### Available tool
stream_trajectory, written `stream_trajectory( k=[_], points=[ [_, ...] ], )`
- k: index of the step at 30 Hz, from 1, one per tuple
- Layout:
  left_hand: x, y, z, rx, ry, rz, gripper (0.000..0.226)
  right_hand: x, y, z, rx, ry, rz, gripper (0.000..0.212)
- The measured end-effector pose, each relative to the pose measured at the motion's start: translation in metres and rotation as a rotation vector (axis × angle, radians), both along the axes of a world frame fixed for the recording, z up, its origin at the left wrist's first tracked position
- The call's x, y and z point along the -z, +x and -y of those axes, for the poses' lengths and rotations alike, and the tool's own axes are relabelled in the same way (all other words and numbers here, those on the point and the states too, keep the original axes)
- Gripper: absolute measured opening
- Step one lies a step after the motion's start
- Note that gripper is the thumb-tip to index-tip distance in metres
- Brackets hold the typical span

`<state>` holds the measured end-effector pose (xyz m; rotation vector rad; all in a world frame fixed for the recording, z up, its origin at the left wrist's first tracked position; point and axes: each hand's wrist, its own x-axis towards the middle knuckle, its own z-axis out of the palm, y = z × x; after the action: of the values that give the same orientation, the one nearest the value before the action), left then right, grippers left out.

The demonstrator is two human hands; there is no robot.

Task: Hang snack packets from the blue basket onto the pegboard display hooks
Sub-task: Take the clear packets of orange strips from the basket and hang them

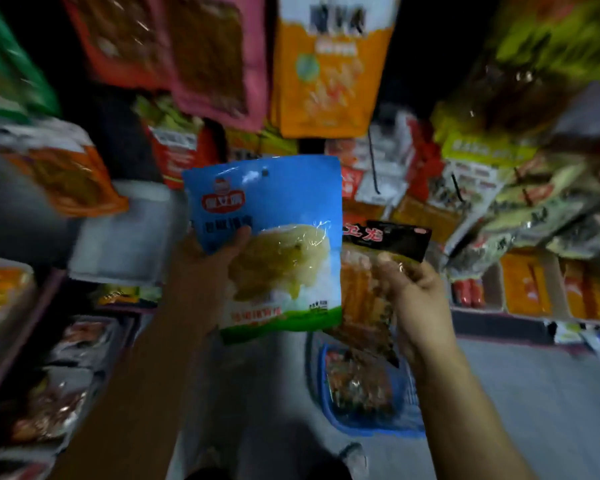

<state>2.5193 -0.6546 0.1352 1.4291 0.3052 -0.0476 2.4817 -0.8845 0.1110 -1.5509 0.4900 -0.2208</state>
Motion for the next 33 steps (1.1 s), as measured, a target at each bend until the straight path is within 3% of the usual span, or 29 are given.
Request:
stream_trajectory(
  k=[2, 4, 7, 9, 12, 17, 21, 25, 29, 33],
  points=[
    [-0.029, -0.002, -0.04, -0.052, 0.033, 0.115, 0.007, -0.039, 0.012, -0.035, 0.0, -0.032, 0.082, 0.026],
    [-0.058, -0.001, -0.077, -0.11, 0.071, 0.224, 0.009, -0.072, 0.02, -0.067, 0.03, -0.035, 0.151, 0.036],
    [-0.103, 0.005, -0.123, -0.175, 0.072, 0.37, 0.004, -0.114, 0.03, -0.107, 0.032, -0.04, 0.304, 0.023],
    [-0.131, 0.014, -0.143, -0.161, 0.046, 0.433, 0.018, -0.138, 0.04, -0.127, 0.003, -0.07, 0.419, 0.01],
    [-0.169, 0.03, -0.16, -0.133, 0.006, 0.51, 0.031, -0.175, 0.058, -0.148, -0.027, -0.18, 0.561, 0.017],
    [-0.225, 0.057, -0.16, -0.101, 0.0, 0.593, 0.017, -0.243, 0.084, -0.168, -0.03, -0.382, 0.77, 0.031],
    [-0.265, 0.073, -0.148, -0.107, -0.017, 0.664, 0.006, -0.29, 0.097, -0.172, 0.008, -0.497, 0.915, 0.019],
    [-0.298, 0.086, -0.135, -0.135, 0.018, 0.737, 0.003, -0.324, 0.112, -0.166, 0.03, -0.612, 0.972, 0.049],
    [-0.316, 0.105, -0.125, -0.14, 0.036, 0.755, 0.007, -0.349, 0.138, -0.16, 0.147, -0.902, 0.941, 0.034],
    [-0.322, 0.127, -0.121, -0.13, -0.015, 0.736, 0.009, -0.361, 0.167, -0.155, 0.015, -0.721, 1.017, 0.029]
  ],
)
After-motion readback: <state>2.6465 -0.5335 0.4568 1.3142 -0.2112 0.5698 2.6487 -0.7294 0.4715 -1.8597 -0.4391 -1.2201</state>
